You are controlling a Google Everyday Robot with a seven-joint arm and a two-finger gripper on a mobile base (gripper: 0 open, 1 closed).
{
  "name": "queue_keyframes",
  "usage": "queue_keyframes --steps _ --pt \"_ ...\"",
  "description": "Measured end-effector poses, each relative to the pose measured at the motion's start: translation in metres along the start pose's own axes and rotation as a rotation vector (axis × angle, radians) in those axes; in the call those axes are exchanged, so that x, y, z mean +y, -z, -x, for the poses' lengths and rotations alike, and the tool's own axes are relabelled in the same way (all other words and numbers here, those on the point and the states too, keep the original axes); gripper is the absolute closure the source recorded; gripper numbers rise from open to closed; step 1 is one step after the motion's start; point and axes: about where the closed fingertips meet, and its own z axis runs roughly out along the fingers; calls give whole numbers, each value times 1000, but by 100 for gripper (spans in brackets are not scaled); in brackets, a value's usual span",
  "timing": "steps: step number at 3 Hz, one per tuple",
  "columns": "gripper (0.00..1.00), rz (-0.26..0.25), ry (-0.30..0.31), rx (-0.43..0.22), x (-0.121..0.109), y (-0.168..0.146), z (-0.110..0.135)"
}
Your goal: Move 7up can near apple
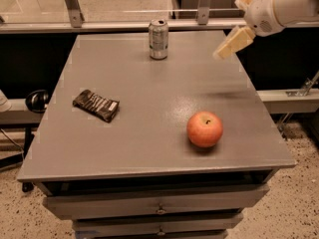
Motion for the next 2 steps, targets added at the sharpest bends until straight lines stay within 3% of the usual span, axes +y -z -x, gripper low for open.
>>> queue_keyframes --steps 1,2 --pt "0 8 -102 -134 -24 -57 3" --pt "0 57 -189 -241 -27 -102 17"
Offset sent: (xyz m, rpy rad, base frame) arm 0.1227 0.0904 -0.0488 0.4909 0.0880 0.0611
